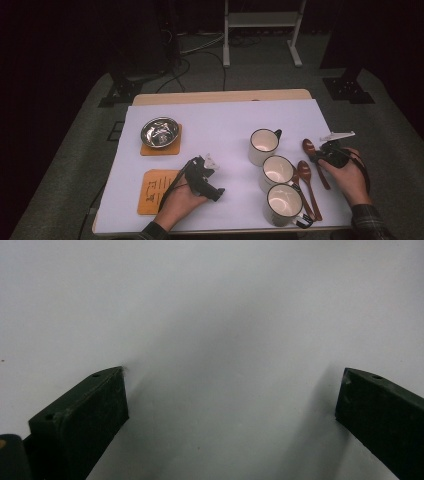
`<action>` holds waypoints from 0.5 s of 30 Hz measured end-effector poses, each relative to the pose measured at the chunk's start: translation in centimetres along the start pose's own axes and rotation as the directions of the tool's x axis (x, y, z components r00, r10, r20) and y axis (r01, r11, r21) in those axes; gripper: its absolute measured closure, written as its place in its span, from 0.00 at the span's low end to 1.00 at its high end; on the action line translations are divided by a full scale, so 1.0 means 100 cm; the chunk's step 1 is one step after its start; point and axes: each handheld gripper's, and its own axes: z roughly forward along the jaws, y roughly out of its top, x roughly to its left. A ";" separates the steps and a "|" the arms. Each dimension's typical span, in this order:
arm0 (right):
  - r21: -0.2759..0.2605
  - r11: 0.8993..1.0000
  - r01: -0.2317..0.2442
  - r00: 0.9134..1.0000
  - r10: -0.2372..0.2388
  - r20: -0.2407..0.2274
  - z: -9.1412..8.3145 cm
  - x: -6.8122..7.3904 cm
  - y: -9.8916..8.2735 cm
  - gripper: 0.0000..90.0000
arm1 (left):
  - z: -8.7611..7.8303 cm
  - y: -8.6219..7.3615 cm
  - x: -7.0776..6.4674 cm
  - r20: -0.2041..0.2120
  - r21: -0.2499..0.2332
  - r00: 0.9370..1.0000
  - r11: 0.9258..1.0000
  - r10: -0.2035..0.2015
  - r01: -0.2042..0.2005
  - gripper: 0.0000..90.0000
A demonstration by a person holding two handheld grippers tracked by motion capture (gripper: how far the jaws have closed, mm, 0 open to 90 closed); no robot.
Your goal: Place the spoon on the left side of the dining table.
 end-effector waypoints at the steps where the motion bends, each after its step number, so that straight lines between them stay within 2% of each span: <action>1: -0.002 1.000 0.003 1.000 -0.003 -0.001 0.002 -0.001 0.002 0.70 | 0.000 0.000 0.000 0.000 0.000 1.000 1.000 0.004 -0.004 0.00; 15: -0.012 1.000 0.001 1.000 -0.001 -0.019 0.020 -0.015 0.022 0.70 | 0.000 0.000 0.001 -0.003 -0.001 1.000 1.000 0.009 -0.009 0.00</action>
